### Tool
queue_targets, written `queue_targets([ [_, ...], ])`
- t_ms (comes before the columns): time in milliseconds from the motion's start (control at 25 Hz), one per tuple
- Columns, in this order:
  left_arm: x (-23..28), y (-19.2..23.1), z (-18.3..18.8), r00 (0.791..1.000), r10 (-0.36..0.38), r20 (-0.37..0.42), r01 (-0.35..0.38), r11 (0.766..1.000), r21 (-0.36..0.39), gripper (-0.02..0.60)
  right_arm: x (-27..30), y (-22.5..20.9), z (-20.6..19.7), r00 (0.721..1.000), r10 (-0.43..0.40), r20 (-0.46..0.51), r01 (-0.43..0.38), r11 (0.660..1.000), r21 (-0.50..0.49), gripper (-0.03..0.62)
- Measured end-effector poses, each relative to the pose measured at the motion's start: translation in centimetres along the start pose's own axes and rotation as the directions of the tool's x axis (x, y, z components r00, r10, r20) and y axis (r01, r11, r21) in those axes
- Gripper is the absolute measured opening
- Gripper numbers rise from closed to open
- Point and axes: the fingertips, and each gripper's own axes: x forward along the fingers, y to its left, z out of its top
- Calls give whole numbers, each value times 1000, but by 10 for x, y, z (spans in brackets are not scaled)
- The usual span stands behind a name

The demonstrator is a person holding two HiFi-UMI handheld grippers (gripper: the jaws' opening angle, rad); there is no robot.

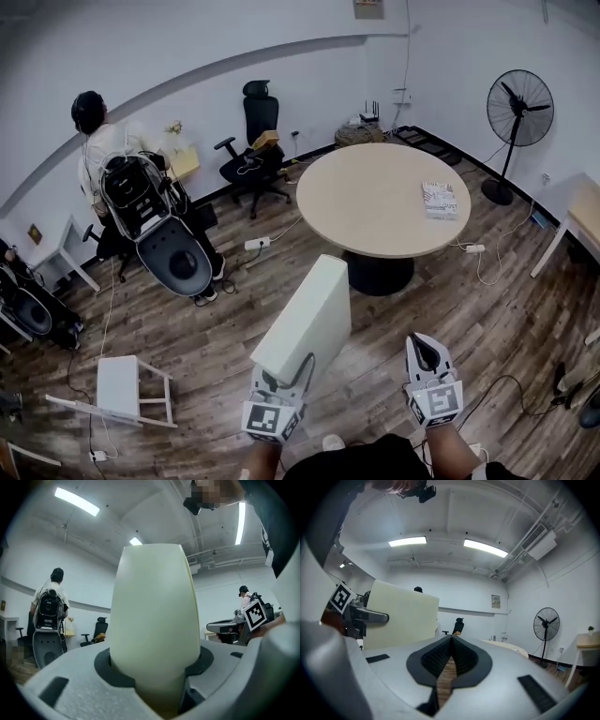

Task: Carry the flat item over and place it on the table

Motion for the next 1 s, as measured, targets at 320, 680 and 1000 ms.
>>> queue_targets([
  [320, 12, 29, -8, 1000, -23, -3, 22, 1000, -16, 241, 17, 21, -2, 1000, -17, 0, 17, 1000, -18, -3],
  [680, 75, 34, -12, 999, -49, -12, 48, 998, -28, 241, 65, -17, -10, 1000, -25, -1, 25, 1000, 19, -3],
  [1000, 174, 47, -19, 998, -27, -50, 24, 998, -49, 241, 127, -88, -47, 997, -4, -76, 8, 999, 45, -3],
])
